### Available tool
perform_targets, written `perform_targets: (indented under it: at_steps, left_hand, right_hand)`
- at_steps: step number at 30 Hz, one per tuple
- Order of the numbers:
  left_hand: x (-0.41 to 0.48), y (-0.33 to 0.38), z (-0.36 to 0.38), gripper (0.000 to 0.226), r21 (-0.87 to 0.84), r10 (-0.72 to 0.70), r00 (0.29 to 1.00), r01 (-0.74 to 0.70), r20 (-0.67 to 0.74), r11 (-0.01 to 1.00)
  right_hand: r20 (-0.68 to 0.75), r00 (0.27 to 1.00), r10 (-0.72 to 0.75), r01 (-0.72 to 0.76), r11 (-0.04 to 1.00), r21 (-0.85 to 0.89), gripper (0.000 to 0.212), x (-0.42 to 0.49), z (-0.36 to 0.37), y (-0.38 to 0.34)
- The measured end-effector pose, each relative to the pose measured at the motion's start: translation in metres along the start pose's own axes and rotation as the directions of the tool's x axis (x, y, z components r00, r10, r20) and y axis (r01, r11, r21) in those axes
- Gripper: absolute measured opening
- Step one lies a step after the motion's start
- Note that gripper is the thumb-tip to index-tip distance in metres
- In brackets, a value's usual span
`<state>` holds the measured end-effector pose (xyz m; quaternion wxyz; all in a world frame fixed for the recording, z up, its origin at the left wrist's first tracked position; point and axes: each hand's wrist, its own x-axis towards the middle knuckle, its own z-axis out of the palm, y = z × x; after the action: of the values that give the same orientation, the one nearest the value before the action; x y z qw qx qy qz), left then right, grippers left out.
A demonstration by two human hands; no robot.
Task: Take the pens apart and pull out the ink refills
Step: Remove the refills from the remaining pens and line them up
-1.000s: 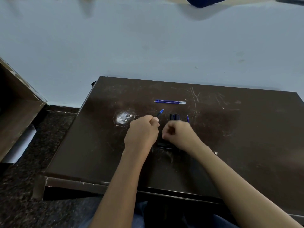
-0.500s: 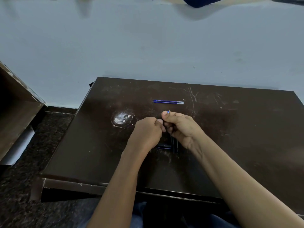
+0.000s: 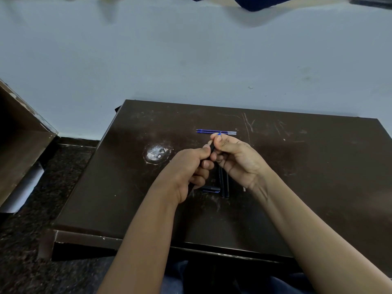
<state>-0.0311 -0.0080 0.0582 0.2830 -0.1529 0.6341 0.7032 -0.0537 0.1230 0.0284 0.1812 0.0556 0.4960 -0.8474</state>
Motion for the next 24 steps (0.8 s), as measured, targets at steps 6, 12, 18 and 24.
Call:
perform_targets:
  at_steps: [6, 12, 18, 24]
  left_hand:
    - [-0.001, 0.003, 0.001, 0.036, -0.234, -0.044, 0.993, 0.069, 0.109, 0.970]
    - [0.008, -0.016, 0.004, 0.032, 0.664, 0.455, 0.857, -0.197, -0.241, 0.722]
    - [0.012, -0.022, -0.007, 0.025, 0.779, 0.520, 0.839, -0.214, -0.162, 0.589]
    - [0.010, -0.020, -0.001, 0.035, 0.800, 0.478, 0.869, -0.195, -0.127, 0.567]
  right_hand:
    - [0.062, 0.998, -0.015, 0.010, 0.996, 0.083, 0.013, -0.001, 0.000, -0.009]
    - [-0.146, 0.987, -0.062, -0.009, 0.896, -0.445, 0.032, 0.008, -0.004, 0.012]
    - [-0.135, 0.982, -0.133, -0.013, 0.664, -0.747, 0.066, 0.005, -0.005, 0.014]
    - [-0.151, 0.986, -0.076, -0.060, 0.675, -0.735, 0.058, 0.006, -0.002, 0.012]
